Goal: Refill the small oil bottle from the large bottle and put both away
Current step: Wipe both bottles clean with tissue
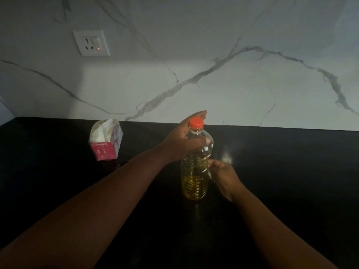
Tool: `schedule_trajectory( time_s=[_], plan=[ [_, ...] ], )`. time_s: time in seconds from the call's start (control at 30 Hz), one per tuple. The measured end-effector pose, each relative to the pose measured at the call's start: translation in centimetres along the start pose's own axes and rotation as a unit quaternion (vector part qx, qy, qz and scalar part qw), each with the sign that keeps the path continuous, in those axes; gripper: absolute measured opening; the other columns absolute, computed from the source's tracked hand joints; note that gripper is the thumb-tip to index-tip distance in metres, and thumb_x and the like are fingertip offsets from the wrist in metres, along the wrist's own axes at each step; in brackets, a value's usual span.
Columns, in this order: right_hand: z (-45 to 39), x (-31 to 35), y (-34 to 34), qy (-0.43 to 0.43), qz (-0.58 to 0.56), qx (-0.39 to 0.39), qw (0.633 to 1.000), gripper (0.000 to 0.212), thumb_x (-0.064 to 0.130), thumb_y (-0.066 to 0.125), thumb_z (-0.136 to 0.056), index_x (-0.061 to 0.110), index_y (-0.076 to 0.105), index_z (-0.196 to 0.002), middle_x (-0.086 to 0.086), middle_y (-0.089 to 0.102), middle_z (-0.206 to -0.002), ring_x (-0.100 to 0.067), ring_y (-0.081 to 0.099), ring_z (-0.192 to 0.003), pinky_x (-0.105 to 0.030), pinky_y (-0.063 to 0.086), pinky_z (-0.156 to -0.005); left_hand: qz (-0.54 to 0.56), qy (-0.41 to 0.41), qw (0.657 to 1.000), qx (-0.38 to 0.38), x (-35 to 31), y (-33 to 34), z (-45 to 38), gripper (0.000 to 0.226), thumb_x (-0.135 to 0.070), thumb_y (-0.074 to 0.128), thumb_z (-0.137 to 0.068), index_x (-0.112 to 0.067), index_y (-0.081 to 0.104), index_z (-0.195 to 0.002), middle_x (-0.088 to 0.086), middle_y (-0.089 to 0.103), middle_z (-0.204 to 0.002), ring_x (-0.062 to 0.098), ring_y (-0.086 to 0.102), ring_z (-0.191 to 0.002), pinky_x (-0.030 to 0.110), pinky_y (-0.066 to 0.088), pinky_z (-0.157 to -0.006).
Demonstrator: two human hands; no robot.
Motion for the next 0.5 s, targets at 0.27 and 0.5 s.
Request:
schedule_trajectory(
  time_s=[0.27,0.5],
  plan=[
    [0.7,-3.7,-1.5,0.046,0.022,-0.044,0.998,0.017,0.001,0.058,-0.090,0.001,0.071,-0.100,-0.014,0.074,-0.094,-0.026,0.072,-0.090,-0.030,0.057,-0.069,-0.123,0.044,0.988,-0.080,-0.9,-2.9,1.3,0.054,-0.067,0.074,-0.061,-0.029,0.056,-0.095,-0.004,0.060,-0.092,0.007,0.059,-0.080,0.030,0.053,-0.070],
    [1.7,-1.4,0.1,0.041,0.045,-0.059,0.996,0.018,-0.003,0.057,-0.089,0.005,0.072,-0.090,-0.012,0.075,-0.086,-0.019,0.071,-0.076,-0.024,0.054,-0.058,-0.086,-0.039,0.989,-0.114,-0.5,-3.3,2.2,0.034,-0.046,0.052,-0.074,-0.028,0.059,-0.103,-0.008,0.063,-0.094,0.007,0.061,-0.089,0.029,0.044,-0.075]
  ],
)
Point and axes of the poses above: each hand's wrist, its own z-axis away from the middle knuckle, its own y-axis out of the palm, x = y × z, the point moved 7 cm from there along -z, towards the middle knuckle
